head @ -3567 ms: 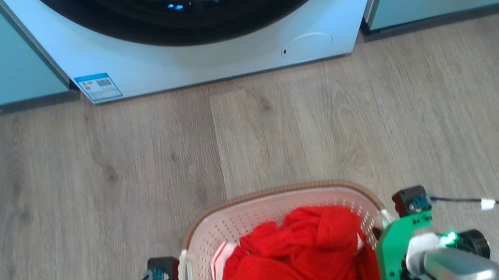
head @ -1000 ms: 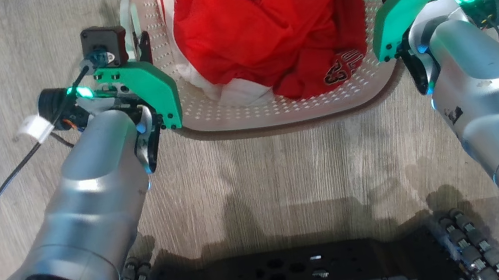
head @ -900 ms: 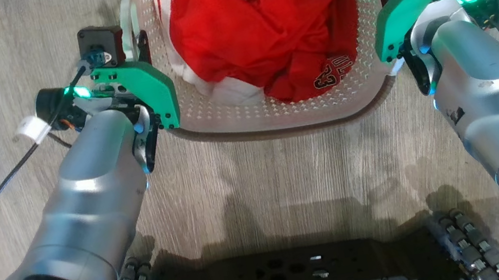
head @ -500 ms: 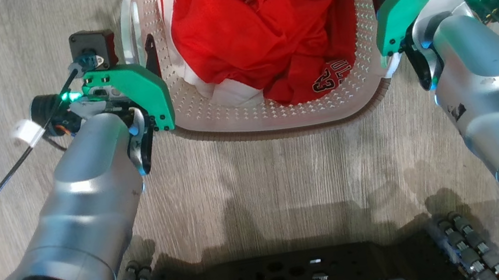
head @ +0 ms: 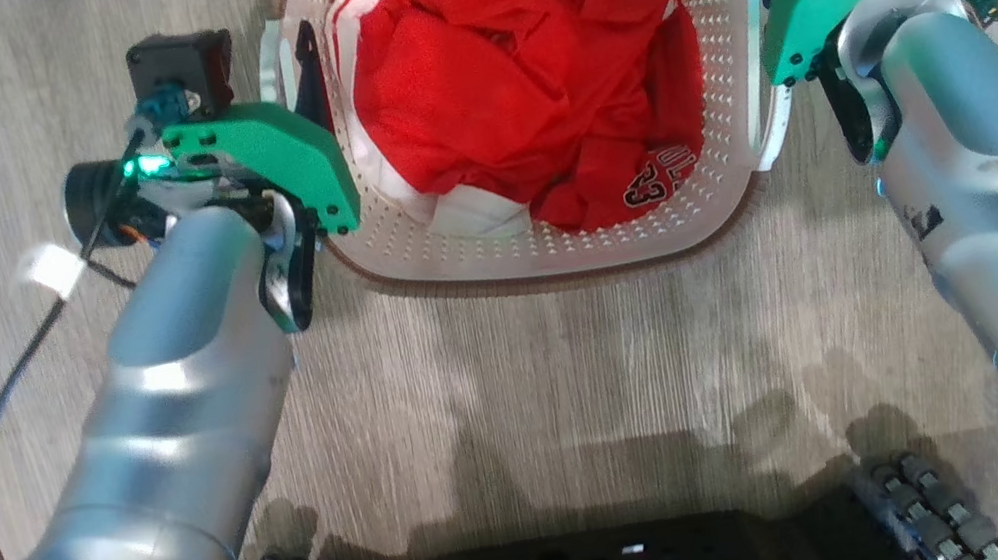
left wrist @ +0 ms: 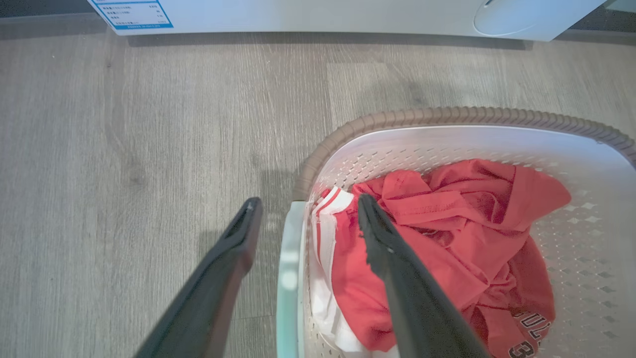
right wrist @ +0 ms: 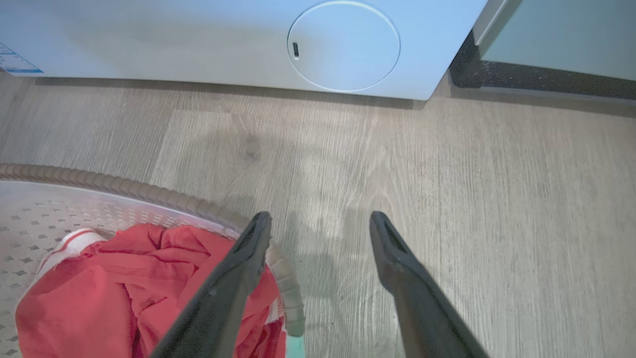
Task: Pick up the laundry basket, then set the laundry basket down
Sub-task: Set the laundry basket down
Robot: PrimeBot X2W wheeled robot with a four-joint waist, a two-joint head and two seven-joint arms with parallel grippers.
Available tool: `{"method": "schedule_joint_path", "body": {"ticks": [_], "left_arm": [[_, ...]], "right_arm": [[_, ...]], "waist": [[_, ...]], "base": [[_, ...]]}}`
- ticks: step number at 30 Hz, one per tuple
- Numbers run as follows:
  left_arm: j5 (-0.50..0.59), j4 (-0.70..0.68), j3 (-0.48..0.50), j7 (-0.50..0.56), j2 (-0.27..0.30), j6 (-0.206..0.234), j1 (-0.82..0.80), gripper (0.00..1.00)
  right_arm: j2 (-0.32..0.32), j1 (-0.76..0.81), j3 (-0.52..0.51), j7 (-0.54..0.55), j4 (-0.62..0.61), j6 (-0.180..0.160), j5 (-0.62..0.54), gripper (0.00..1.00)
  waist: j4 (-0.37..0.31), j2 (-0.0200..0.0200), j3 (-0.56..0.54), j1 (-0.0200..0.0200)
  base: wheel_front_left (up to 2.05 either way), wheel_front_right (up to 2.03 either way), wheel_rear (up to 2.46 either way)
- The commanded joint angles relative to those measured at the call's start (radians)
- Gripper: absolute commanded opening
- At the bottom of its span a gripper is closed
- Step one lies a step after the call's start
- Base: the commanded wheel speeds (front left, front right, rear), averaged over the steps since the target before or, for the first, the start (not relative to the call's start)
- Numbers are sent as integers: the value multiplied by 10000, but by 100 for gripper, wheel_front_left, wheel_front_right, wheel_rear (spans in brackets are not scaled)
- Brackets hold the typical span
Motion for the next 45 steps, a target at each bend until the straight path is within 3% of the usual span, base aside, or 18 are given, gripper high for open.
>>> {"method": "schedule_joint_path", "body": {"ticks": [1, 27, 45], "left_arm": [[209, -324, 388, -53, 362, 35, 493, 100], [3533, -4980, 4157, -53, 312, -539, 5034, 100], [4589, -7958, 5489, -53, 239, -702, 8353, 100]], "right_arm": [[200, 591, 1, -76, -407, -15, -159, 100], [200, 4412, -891, -76, -4600, -15, -543, 100], [200, 7645, -703, -76, -6921, -15, -250, 100]], "waist": [[-23, -1, -233, 0], [-349, -1, -4325, 0], [-702, -1, -6827, 0]], "base": [[0, 0, 0], [0, 0, 0], [0, 0, 0]]}}
